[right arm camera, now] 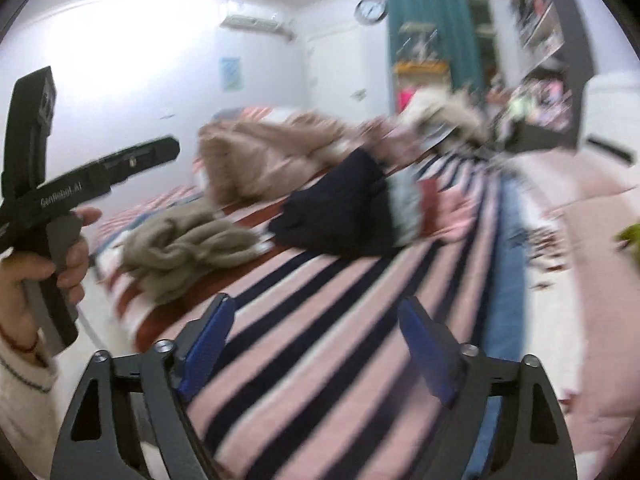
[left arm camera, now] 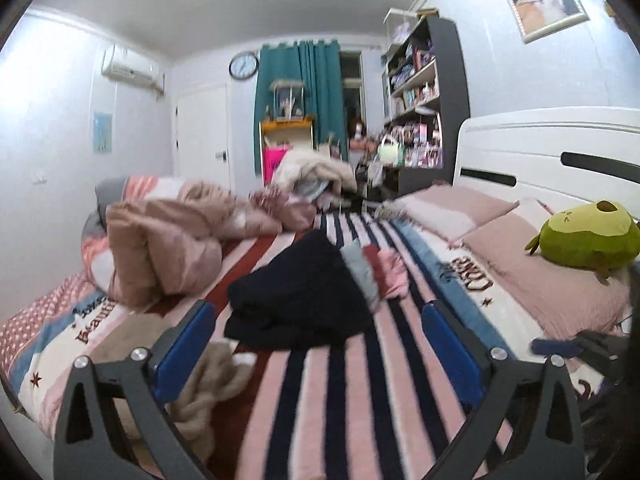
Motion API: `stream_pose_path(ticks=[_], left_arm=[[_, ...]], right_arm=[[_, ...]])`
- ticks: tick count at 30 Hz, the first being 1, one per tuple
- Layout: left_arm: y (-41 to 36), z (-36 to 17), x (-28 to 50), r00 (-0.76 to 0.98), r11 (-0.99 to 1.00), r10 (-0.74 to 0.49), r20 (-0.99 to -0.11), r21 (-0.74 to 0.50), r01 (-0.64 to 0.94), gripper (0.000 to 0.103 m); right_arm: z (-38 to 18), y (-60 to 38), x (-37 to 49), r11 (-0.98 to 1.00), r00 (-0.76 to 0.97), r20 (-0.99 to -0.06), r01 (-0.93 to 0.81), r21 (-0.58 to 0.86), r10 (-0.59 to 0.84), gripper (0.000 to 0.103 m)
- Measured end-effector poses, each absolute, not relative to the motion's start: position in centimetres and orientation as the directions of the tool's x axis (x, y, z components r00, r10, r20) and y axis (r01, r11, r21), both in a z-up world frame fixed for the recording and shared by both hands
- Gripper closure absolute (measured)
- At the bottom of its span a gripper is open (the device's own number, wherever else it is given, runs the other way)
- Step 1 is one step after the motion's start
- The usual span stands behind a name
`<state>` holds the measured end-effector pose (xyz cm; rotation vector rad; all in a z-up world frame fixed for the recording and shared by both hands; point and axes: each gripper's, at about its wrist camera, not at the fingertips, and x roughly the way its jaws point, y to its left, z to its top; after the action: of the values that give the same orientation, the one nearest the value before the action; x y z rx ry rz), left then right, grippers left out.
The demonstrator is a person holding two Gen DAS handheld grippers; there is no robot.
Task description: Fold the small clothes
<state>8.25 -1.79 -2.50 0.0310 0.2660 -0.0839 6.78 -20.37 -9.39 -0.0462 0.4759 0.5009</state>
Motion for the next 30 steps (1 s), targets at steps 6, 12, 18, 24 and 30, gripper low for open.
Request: stream_pose_path(ticks=[6,12,18,24,30], left_arm=[[-5.9,-2.6,6.6,0.974,0.996,-0.076,-0.216,0.024,0.083,0.001],[-6.8,-2.7,5.7,0.975,0.995,-0.096,-0.200,0.008,0.099,0.001],[-6.3,-2.6,5.1,0.976,0.995,-0.102,-0.190,-0.012,0.102,0.001],[-5.4,-2.9,5.0,0.979,0.998,-0.068,-0.193,0.005,0.070,0.001],[-4.8,-3.2,4.9,0.979,0.998,-0.065,-0.195,-0.002,0.066,0.001]], right_arm=[[-8.1,-21.9,3.9,0.937,0.890,-0.350,-0.339,-0.079,0.293,0.000],[-7.3,-22.6,2.8,0.943,0.908,-0.305,-0.323,-0.081,0.285,0.000],[-6.6,-22.9,2.1,0.945,0.920,-0.275,-0.314,-0.092,0.279,0.000],[-6.9,-22.4,2.2,0.942,0.916,-0.279,-0.323,-0.089,0.287,0.000],[-6.7,-22.0,2.3,0.943,0.919,-0.273,-0.320,-0.087,0.286,0.000]])
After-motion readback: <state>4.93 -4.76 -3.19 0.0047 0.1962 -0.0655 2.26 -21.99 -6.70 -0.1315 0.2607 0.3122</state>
